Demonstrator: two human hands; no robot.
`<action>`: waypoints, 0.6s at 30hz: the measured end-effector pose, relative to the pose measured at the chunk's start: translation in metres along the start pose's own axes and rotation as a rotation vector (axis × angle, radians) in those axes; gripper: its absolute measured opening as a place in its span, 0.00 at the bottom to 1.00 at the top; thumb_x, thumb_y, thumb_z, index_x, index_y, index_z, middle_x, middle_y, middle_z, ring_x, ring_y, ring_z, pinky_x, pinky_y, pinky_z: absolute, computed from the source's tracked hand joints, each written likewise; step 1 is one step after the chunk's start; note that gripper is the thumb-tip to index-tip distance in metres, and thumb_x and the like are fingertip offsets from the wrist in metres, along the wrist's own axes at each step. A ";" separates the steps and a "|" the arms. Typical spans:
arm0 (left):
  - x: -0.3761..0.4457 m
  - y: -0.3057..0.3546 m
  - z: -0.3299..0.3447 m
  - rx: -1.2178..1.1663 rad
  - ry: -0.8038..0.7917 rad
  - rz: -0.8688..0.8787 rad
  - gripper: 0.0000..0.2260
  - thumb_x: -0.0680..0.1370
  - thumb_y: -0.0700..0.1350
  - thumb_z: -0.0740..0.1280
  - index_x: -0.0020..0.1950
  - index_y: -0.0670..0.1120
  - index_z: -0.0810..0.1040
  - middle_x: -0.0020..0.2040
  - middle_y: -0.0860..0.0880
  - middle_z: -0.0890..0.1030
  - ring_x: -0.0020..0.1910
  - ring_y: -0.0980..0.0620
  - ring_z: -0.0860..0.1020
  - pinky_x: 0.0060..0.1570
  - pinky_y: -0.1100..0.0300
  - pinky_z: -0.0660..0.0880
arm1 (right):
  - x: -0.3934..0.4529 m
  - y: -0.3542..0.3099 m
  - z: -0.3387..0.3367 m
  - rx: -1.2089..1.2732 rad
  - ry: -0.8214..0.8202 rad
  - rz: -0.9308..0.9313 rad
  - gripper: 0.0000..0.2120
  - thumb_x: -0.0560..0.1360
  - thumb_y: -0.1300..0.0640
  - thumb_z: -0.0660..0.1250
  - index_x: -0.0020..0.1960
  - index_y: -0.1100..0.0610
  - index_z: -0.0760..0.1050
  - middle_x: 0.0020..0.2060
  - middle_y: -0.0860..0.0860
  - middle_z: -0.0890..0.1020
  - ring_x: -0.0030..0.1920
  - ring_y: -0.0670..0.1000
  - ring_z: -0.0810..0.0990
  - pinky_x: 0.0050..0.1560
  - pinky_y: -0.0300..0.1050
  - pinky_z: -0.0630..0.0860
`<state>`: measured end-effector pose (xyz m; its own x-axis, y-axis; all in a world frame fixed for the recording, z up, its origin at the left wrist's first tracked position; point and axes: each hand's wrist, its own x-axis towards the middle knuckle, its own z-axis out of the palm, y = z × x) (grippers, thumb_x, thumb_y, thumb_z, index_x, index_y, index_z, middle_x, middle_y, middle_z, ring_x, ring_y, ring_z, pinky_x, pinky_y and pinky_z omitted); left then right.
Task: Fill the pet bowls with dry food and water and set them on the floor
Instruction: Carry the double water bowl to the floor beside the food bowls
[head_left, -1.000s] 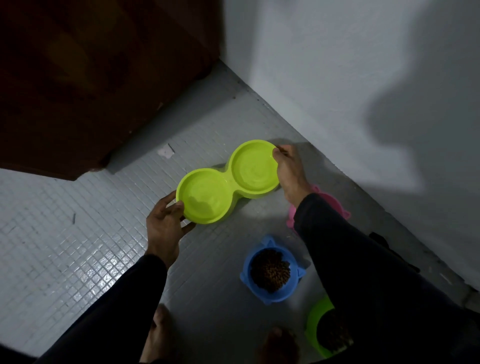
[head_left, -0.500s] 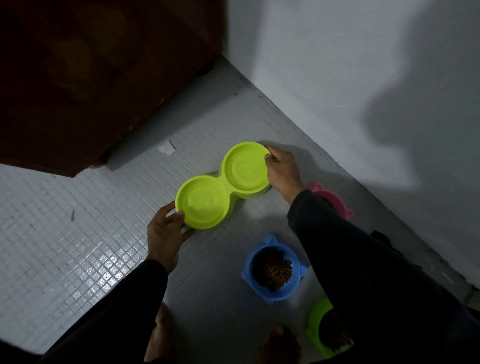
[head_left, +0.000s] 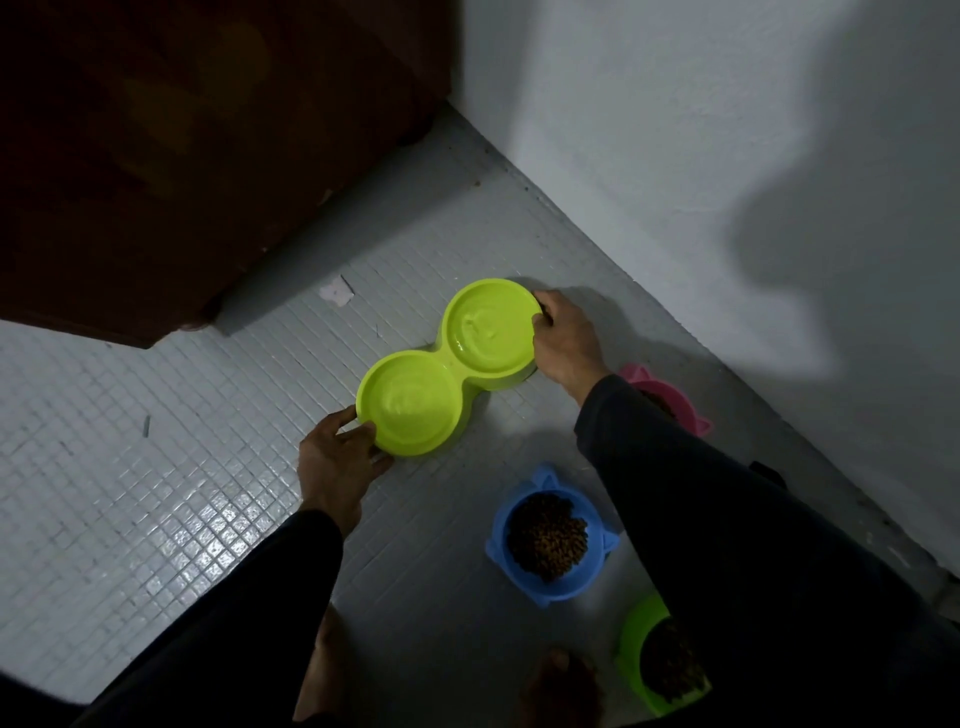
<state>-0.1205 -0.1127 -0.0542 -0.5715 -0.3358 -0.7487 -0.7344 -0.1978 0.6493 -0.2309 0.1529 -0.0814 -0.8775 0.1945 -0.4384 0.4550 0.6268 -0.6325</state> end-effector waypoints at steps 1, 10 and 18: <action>0.001 0.000 0.001 0.009 0.012 0.001 0.10 0.80 0.33 0.67 0.56 0.46 0.81 0.52 0.35 0.82 0.47 0.38 0.83 0.46 0.47 0.83 | 0.000 0.000 0.000 -0.010 -0.004 -0.008 0.18 0.83 0.59 0.60 0.72 0.56 0.74 0.66 0.56 0.79 0.66 0.58 0.76 0.63 0.48 0.71; 0.003 0.002 0.004 0.157 0.093 -0.001 0.11 0.75 0.37 0.71 0.52 0.52 0.81 0.53 0.33 0.83 0.42 0.40 0.82 0.46 0.36 0.83 | -0.004 -0.001 -0.005 -0.042 -0.026 -0.030 0.19 0.83 0.59 0.61 0.74 0.56 0.72 0.69 0.56 0.77 0.69 0.58 0.75 0.68 0.48 0.70; 0.014 -0.001 0.005 0.394 0.123 0.014 0.18 0.67 0.54 0.70 0.57 0.54 0.79 0.53 0.35 0.84 0.51 0.31 0.83 0.51 0.35 0.80 | -0.017 0.000 -0.018 -0.028 -0.037 0.003 0.17 0.82 0.56 0.62 0.70 0.58 0.74 0.63 0.56 0.80 0.63 0.57 0.77 0.57 0.43 0.69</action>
<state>-0.1302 -0.1126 -0.0661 -0.5524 -0.4481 -0.7029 -0.8242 0.1674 0.5410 -0.2190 0.1631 -0.0625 -0.8697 0.1683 -0.4640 0.4526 0.6470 -0.6137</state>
